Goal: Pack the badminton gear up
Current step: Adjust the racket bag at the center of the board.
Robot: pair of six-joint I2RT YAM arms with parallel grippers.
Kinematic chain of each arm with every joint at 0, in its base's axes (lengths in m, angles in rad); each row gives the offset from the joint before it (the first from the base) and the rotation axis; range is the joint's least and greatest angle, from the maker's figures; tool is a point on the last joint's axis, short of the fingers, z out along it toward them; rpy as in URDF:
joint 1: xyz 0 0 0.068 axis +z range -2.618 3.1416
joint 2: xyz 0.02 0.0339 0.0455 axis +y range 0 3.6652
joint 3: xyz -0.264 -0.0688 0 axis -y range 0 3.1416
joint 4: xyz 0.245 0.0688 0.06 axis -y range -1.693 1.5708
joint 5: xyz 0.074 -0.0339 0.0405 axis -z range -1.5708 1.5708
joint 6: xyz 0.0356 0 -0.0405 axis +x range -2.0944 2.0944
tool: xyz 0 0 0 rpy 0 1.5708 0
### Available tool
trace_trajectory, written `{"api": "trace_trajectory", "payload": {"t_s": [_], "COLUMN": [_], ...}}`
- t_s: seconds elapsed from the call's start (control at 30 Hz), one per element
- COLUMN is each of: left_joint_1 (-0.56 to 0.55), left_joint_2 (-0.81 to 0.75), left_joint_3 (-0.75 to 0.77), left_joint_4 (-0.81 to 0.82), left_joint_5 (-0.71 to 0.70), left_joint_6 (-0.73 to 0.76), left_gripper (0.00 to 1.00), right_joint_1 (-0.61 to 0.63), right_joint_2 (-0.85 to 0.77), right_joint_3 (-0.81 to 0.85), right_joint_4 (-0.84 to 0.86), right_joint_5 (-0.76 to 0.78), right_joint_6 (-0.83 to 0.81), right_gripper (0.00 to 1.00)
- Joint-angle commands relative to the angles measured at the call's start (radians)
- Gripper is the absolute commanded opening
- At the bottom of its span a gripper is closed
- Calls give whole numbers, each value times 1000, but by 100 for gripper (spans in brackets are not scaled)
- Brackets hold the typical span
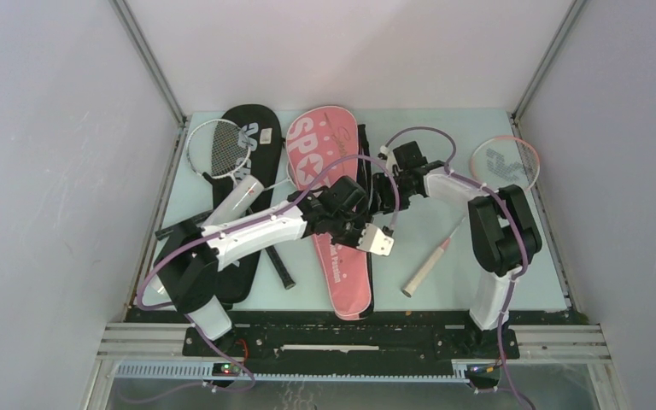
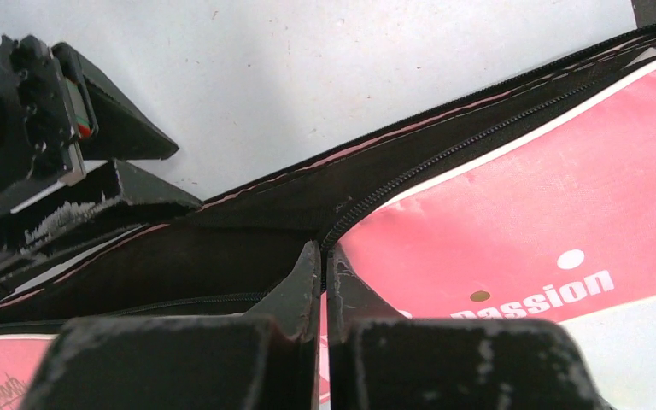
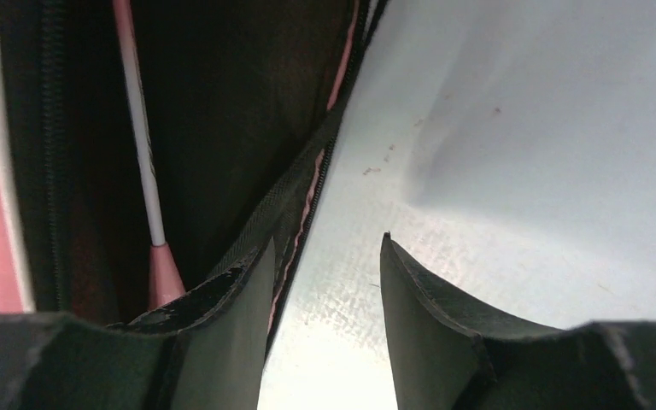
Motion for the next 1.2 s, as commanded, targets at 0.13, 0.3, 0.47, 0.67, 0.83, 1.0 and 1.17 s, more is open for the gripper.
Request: {"api": "trace_trajectory", "payload": {"t_s": [0.13,0.3,0.47,0.67,0.83,1.0,1.17], "left_joint_1": [10,12,12,27,59,78,80], "left_joint_2": [-63,-63,-63,-73,-90,-98,-98], "left_joint_3": [-48,-51,-51,-54,-65,-73,-89], "left_joint_4": [65,69,69,70,75,74,66], "left_joint_5": [43,43,42,37,35,49,64], "left_joint_6": [-29,-32,-33,-27,-21,-8,17], "left_gripper": [0,0,0,0,0,0,0], "right_joint_1": [64,89,108,77,3,-63,-106], "right_joint_2": [33,76,111,80,-24,-139,-218], "right_joint_3": [66,93,105,80,43,27,26], "right_joint_4": [52,35,13,-18,-52,-98,-147], "right_joint_5": [39,56,93,141,165,188,219], "right_joint_6": [42,47,36,-24,-94,-223,-348], "right_gripper": [56,56,46,11,0,0,0]}}
